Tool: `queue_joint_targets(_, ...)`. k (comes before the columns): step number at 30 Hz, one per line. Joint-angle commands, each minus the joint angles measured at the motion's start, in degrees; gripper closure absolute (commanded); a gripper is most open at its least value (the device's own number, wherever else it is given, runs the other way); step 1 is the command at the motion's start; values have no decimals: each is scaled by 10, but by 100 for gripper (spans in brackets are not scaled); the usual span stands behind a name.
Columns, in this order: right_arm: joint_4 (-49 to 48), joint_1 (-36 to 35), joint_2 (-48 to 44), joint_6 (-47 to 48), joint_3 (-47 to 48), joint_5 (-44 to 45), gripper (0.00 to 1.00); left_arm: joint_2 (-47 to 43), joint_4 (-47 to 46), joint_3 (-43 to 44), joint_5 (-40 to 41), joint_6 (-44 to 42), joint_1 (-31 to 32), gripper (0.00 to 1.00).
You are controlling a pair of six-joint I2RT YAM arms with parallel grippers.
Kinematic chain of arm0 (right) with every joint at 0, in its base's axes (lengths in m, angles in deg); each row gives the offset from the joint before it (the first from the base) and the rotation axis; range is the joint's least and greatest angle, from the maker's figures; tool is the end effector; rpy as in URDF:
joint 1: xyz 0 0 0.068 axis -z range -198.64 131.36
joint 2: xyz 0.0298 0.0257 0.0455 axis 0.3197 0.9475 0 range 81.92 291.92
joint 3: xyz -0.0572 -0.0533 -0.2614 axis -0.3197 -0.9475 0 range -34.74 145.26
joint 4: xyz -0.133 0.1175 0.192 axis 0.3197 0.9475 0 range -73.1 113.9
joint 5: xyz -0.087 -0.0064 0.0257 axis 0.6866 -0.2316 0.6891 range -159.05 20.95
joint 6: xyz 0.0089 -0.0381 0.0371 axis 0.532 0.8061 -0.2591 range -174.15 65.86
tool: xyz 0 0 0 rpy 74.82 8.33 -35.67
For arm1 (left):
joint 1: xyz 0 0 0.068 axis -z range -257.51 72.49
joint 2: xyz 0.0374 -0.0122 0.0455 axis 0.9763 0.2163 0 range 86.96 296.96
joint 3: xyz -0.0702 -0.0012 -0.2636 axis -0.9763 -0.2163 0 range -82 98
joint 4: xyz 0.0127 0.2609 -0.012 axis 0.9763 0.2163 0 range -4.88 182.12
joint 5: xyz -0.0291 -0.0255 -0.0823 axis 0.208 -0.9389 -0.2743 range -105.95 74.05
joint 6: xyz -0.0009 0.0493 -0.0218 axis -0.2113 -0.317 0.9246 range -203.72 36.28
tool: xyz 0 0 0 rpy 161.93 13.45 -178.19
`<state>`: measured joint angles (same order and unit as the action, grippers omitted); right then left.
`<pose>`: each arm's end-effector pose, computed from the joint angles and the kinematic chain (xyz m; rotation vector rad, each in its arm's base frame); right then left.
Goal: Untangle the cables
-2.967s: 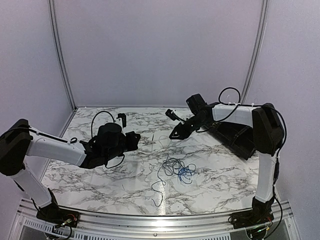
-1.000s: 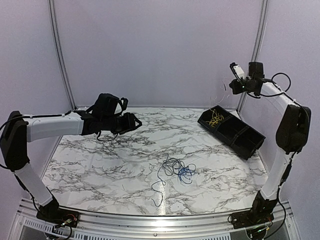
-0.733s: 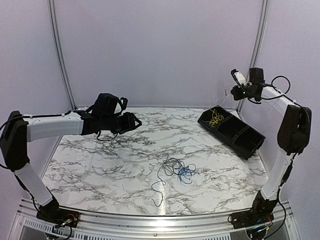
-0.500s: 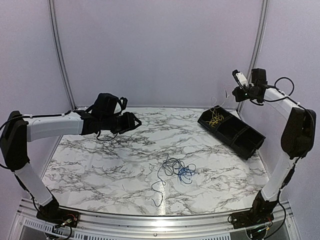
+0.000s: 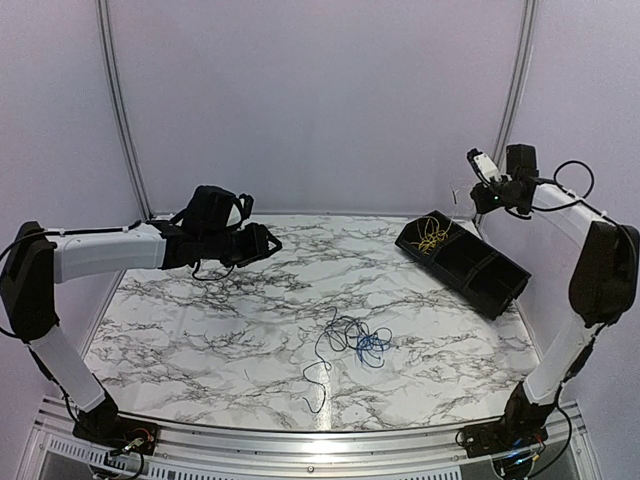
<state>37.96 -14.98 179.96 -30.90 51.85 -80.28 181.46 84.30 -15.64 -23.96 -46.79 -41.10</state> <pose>0.4005 -0.0187 0.3266 -0.4739 2.0733 -0.0680 0.3046 -0.2308 0.2638 0.0830 2.1756 -0.9130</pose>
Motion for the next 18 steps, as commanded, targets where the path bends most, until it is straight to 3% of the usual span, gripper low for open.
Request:
queue_joint_targets(1, -3, 6, -40, 17, -19, 21, 100, -4, -13, -3, -9, 3, -5, 53)
queue_joint_targets(18, 92, -3, 99, -8, 82, -61, 100, -4, -18, -6, -15, 9, -5, 53)
